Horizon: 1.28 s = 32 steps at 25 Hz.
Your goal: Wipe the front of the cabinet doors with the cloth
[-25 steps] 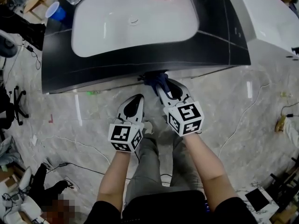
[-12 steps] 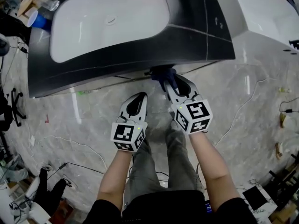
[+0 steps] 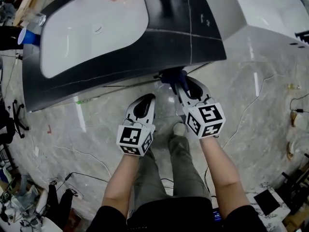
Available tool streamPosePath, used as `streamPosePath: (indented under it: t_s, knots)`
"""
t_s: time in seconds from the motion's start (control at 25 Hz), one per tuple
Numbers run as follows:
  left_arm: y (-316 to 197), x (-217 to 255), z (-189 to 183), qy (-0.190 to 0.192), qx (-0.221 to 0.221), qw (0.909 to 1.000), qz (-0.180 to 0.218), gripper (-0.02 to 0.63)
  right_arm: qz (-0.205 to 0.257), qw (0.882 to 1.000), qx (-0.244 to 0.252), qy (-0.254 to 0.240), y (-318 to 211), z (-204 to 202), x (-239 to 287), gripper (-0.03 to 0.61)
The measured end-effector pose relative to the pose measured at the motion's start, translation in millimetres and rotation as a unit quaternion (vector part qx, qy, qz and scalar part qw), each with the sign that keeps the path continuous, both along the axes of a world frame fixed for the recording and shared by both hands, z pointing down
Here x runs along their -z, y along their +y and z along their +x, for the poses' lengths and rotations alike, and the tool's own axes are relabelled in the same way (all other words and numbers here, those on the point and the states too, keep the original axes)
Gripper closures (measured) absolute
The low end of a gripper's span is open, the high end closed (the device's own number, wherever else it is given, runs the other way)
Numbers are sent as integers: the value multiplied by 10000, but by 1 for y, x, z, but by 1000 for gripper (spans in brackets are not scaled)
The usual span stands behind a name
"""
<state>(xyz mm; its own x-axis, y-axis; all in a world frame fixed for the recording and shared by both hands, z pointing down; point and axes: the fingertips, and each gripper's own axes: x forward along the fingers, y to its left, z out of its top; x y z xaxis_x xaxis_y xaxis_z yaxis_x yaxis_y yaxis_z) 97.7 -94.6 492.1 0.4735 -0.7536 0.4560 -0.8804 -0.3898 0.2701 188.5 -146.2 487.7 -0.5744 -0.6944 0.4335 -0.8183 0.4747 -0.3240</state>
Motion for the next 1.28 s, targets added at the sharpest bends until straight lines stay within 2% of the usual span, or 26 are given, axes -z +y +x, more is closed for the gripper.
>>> streamPosePath:
  t_s: [0.2,0.44,0.84,1.08,1.28]
  knots:
    - [-2,-2,9,-67,-43,10000,51,597,-89,9999,-109,2,1,15,-6,472]
    - [1,-3,-1,-64,18,10000,4,597,-151,9998,115,-104,19,-5,-1,472]
    - [15,-17,-69,-170,347,9991,-161,597,-472,9961,694,-281,54,-91,-22,471]
    - [31,-27,-116,-207,616,9975,-264,597,-601,9923,1055,-231,63,-149,-41,472]
    - [36,-35,-146,-295,656,9970,-298,597,-716,9898,1221,-152,59,-187,-56,472]
